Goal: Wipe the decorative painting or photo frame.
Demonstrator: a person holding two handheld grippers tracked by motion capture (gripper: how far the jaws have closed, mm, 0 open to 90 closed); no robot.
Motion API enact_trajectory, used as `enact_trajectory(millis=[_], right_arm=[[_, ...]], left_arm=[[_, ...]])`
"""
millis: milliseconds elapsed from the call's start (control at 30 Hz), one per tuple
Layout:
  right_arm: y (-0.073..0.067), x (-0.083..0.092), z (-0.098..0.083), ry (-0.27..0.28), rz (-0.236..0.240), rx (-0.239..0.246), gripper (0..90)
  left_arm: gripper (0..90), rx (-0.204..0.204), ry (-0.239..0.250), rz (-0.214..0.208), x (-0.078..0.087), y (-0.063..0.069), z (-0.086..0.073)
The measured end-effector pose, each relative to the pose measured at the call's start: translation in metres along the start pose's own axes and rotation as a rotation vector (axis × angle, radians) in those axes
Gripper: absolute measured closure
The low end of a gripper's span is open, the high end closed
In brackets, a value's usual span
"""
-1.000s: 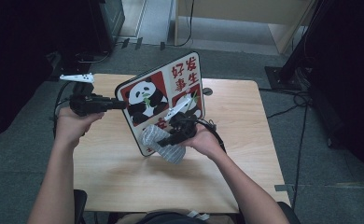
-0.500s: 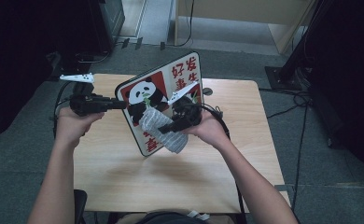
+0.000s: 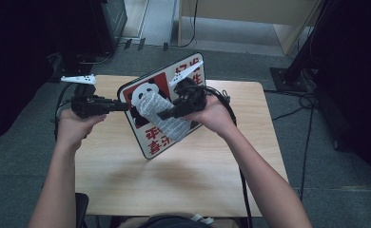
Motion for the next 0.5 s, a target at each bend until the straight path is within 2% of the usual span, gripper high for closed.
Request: enact_trajectory(millis=[267, 367, 500], right_arm=[[-0.009, 0.020, 0.037, 0.020, -0.028, 0.031, 68.3], [-0.012, 0.025, 0.053, 0.028, -0.030, 0.039, 68.2], [-0.018, 0.031, 0.077, 0.040, -0.056, 0.051, 68.2]], left_arm=[[77.5, -0.002, 0.001, 0.000, 0.000, 0.000, 0.000], [77.5, -0.003, 0.001, 0.001, 0.000, 0.000, 0.000], [77.5, -0.004, 0.001, 0.001, 0.000, 0.000, 0.000]])
Point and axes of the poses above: each handheld gripper's, and its own axes: x roughly backward along the jaws, z roughly out of its top, y roughly to its right, the point moved 1 cm from there along -x, roughly forward along the jaws, and after that the axes turned 3 degrees about -x, right-handed, at the moved point
